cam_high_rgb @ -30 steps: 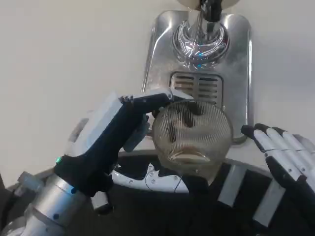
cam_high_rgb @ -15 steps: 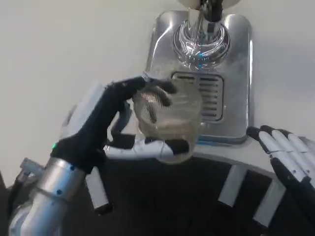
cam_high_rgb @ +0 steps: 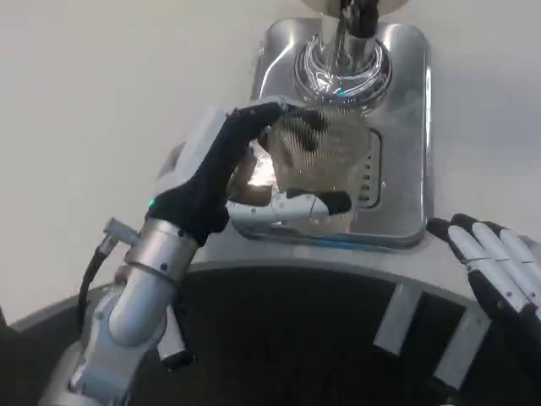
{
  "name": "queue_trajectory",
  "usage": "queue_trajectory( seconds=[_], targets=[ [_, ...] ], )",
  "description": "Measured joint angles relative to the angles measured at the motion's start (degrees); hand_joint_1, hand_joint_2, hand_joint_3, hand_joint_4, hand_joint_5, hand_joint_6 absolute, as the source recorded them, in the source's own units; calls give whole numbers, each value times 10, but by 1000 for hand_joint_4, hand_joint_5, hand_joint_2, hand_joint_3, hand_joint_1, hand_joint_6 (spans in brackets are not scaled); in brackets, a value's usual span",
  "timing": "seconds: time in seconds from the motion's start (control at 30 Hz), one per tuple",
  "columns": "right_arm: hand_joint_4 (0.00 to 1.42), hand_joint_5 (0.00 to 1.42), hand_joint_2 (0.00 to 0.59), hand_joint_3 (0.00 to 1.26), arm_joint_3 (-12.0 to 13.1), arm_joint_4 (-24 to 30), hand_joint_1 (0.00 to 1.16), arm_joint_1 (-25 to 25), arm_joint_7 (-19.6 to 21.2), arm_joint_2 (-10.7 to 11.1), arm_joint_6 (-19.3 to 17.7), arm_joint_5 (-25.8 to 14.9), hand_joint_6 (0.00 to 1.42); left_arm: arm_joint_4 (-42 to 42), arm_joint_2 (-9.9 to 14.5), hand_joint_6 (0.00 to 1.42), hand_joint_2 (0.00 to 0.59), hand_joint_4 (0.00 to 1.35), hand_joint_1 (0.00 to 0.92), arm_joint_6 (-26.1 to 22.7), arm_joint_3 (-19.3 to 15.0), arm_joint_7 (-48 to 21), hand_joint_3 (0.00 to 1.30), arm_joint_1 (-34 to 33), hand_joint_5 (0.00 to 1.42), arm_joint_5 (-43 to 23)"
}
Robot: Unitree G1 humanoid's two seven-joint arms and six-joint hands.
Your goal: Grasp the cup under the faucet to collect the drink, then remove the cup.
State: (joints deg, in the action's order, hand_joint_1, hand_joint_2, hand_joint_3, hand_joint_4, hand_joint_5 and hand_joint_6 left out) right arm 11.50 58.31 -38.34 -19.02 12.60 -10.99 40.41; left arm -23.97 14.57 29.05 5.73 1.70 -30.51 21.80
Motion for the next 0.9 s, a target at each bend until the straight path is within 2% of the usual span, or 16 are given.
queue_trajectory(
  seconds=[0.2,0.4,0.9],
  targets=[
    [0,0,310,57,12,5,778,-9,-7,-2,12,-5,29,-60,-10,1424,81,1162,771,14,4,39,1076,-38,1351,13],
    [0,3,316,64,35,6,756,-13,-9,1,15,-21,32,-167,-16,1424,81,1160,772,37,17,82,1076,-96,1350,21],
    [1,4,316,72,21,6,744,-7,-10,-6,18,-13,33,-255,-24,1424,93,1146,775,59,44,132,1048,-157,1323,40]
  ],
)
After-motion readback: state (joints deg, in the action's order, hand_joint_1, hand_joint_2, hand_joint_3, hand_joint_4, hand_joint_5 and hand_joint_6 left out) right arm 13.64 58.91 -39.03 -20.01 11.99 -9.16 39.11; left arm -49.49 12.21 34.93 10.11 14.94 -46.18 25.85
